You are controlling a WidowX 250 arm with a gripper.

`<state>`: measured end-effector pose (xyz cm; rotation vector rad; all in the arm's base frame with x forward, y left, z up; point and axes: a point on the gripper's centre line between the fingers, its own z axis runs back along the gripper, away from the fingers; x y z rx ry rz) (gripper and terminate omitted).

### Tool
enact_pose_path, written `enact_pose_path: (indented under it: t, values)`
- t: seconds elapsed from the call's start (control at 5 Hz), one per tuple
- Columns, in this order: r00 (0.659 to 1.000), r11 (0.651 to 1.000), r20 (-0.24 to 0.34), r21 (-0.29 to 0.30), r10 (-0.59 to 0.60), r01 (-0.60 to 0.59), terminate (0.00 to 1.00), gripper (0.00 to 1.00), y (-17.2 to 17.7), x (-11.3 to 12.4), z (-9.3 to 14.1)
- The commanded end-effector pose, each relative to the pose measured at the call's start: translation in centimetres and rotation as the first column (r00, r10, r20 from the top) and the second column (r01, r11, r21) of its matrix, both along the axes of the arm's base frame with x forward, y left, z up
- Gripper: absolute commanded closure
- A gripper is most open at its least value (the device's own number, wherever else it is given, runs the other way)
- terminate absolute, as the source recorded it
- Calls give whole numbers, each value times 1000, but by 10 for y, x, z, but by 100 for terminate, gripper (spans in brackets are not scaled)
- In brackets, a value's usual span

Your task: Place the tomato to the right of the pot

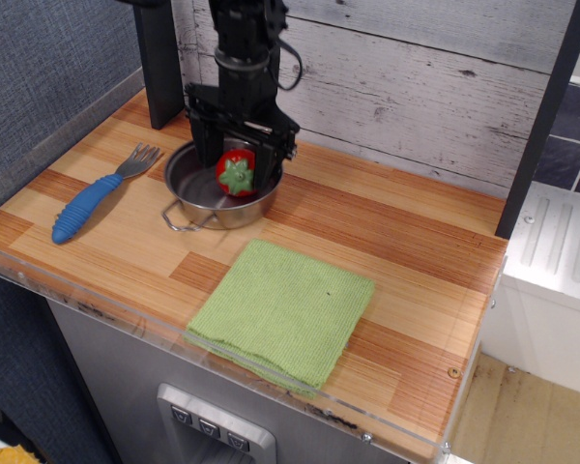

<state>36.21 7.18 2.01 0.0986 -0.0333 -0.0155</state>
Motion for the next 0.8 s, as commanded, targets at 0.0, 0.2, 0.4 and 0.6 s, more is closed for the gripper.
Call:
enact_pose_path:
  t: [0.0,0.2,0.4,0.6]
  values:
    - [1000,1000,26,12,0,0,0,0,2,4,7]
    - [997,1000,83,23,-6,4,0,100,-1,3,25]
    - [981,1000,193,8,-13,11,0,100,-11,1,69]
    - [959,999,284,-21,-23,30,0,100,-37,-20,110]
